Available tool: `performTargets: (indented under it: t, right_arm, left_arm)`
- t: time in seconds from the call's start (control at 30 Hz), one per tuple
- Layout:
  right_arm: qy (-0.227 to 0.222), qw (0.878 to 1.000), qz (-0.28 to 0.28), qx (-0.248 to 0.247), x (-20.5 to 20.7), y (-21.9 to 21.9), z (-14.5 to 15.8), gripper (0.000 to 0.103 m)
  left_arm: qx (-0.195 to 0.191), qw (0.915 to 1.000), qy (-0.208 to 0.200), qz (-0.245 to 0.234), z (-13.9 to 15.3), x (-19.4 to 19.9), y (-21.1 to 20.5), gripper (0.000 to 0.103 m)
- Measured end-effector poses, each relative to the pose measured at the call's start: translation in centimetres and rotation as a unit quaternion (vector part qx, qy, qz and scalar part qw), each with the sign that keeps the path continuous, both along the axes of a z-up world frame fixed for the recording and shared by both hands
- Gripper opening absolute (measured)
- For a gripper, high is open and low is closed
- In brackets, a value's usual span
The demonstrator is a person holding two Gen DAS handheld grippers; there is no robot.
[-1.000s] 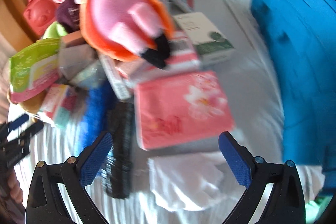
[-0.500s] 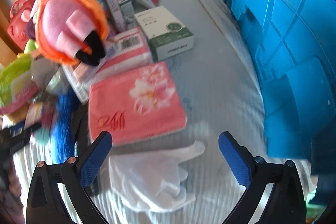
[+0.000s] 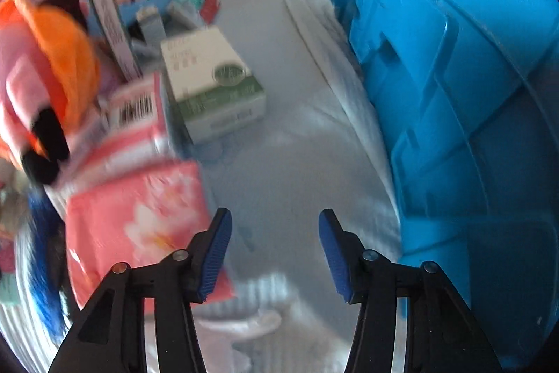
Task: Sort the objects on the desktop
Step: 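Close the left tool on the Kotex pack while the right tool grasps the pink tissue pack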
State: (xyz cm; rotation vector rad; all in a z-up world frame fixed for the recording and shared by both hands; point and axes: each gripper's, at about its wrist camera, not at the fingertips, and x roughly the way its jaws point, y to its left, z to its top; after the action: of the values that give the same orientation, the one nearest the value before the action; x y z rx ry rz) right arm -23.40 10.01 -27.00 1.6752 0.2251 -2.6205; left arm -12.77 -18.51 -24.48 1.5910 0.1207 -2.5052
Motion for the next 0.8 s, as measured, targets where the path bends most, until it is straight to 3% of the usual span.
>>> performTargets:
  t: [0.1, 0.27, 0.3, 0.4, 0.53, 0.7, 0.8]
  right_arm:
    - [-0.044, 0.997, 0.030, -0.052, 2.3, -0.4, -0.8, 0.045]
    - [-0.074, 0.990, 0.106, -0.061, 6.5, -3.6, -0.1, 0.045]
    - [-0.071, 0.989, 0.120, -0.052, 7.2, -4.0, 0.2, 0.050]
    - [-0.036, 0.986, 0.164, 0.000, 8.7, -4.8, 1.7, 0.078]
    - [-0.017, 0.977, 0.210, 0.015, 8.6, -4.5, 2.9, 0.095]
    - [0.009, 0.970, 0.241, 0.018, 7.8, -3.9, 4.2, 0.100]
    - [-0.015, 0.946, 0.323, -0.002, 8.0, -5.5, 3.6, 0.103]
  left_arm:
    - [0.003, 1.0000, 0.000, -0.006, 0.9, 1.5, 0.7, 0.061]
    - [0.002, 0.9999, -0.004, -0.009, 0.7, 2.3, 1.9, 0.061]
    - [0.001, 0.9999, -0.004, -0.010, 0.7, 2.5, 1.9, 0.061]
    - [0.000, 0.9999, -0.002, -0.013, 0.8, 3.1, 1.9, 0.061]
    - [0.014, 0.9997, 0.002, -0.019, 1.2, 4.4, 2.6, 0.061]
    - [0.018, 0.9998, 0.007, -0.010, 1.2, 5.1, 4.6, 0.061]
    - [0.008, 0.9999, 0.013, -0.003, 1.8, 5.2, 5.8, 0.061]
